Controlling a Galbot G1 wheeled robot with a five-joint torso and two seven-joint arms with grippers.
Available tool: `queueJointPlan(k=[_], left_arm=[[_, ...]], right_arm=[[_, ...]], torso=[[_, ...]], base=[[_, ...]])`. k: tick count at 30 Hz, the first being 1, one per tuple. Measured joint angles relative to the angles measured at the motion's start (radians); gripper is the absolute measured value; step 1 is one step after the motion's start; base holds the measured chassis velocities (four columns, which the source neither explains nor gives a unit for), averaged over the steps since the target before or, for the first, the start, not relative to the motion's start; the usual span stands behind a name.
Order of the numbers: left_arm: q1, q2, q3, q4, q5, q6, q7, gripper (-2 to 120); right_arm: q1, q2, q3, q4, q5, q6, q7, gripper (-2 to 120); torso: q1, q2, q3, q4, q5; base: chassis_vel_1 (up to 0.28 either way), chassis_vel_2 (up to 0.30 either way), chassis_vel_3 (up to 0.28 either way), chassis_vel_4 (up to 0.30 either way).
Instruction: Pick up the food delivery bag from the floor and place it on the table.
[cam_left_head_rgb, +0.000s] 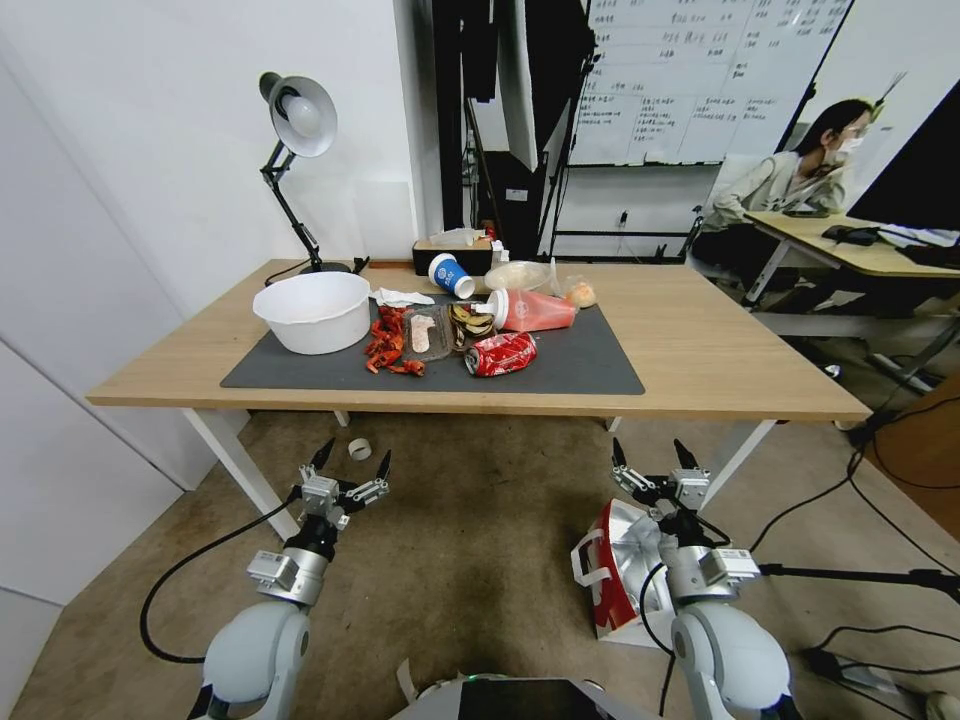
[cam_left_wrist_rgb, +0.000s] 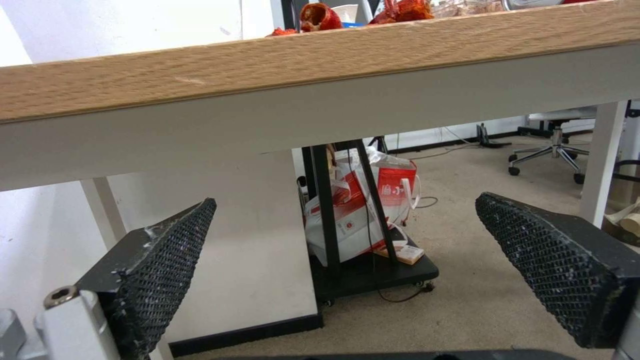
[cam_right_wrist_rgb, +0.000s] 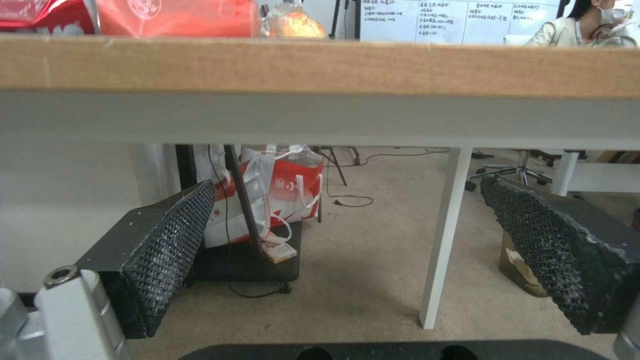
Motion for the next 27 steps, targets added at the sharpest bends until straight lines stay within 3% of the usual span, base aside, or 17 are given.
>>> queueJointPlan(k=[27], left_arm=[[0.001, -0.006, 0.006, 0.002, -0.003, -0.003, 0.006, 100]], right_arm=[[-0.002, -0.004, 0.020, -0.003, 0.011, 0.002, -0.004, 100]], torso=[[-0.043, -0.122, -0.080, 0.0000, 0.0000]], base=[[0.000, 0.000, 0.000, 0.000]])
